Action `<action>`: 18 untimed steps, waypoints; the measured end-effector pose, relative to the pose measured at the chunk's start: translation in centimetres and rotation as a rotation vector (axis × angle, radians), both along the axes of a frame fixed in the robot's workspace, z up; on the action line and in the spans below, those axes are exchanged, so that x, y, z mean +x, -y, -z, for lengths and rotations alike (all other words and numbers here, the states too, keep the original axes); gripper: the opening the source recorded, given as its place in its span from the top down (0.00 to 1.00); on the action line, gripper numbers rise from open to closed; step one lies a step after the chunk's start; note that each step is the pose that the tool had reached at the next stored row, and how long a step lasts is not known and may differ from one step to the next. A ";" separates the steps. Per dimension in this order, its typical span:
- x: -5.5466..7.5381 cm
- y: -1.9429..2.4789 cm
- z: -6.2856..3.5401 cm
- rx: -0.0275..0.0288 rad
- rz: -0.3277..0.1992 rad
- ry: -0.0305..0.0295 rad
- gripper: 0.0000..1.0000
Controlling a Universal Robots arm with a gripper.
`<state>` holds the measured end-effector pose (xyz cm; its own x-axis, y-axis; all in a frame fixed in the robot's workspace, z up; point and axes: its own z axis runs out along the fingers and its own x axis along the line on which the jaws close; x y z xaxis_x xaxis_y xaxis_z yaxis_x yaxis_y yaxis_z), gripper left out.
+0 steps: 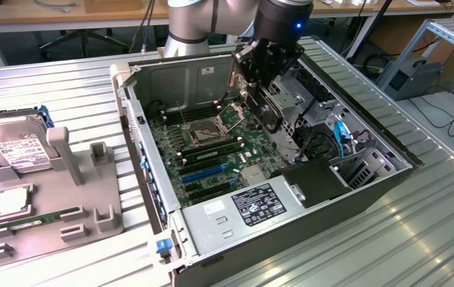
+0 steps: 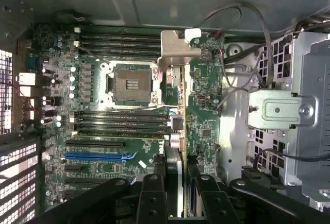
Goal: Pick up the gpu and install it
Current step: 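Insert the gpu into the slot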
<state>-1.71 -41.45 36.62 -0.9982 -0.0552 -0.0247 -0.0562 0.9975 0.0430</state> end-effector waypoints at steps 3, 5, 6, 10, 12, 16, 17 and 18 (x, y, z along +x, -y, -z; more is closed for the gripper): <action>0.0 0.00 0.00 -0.0001 -0.087 0.0000 0.73; 0.0 0.00 0.00 0.0000 -0.097 0.0000 0.73; 0.0 0.00 0.00 0.0000 -0.103 0.0000 0.73; 0.0 0.00 0.00 0.0000 -0.120 0.0000 0.73; 0.0 0.00 0.00 0.0000 -0.134 0.0000 0.73; 0.0 0.00 0.00 -0.0001 -0.146 0.0000 0.73; 0.0 0.00 0.00 -0.0001 -0.149 0.0000 0.73; 0.0 0.00 0.00 -0.0001 -0.152 0.0000 0.73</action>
<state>-1.71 -41.45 36.62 -0.9783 -0.2059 -0.0247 -0.2068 0.9774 0.0429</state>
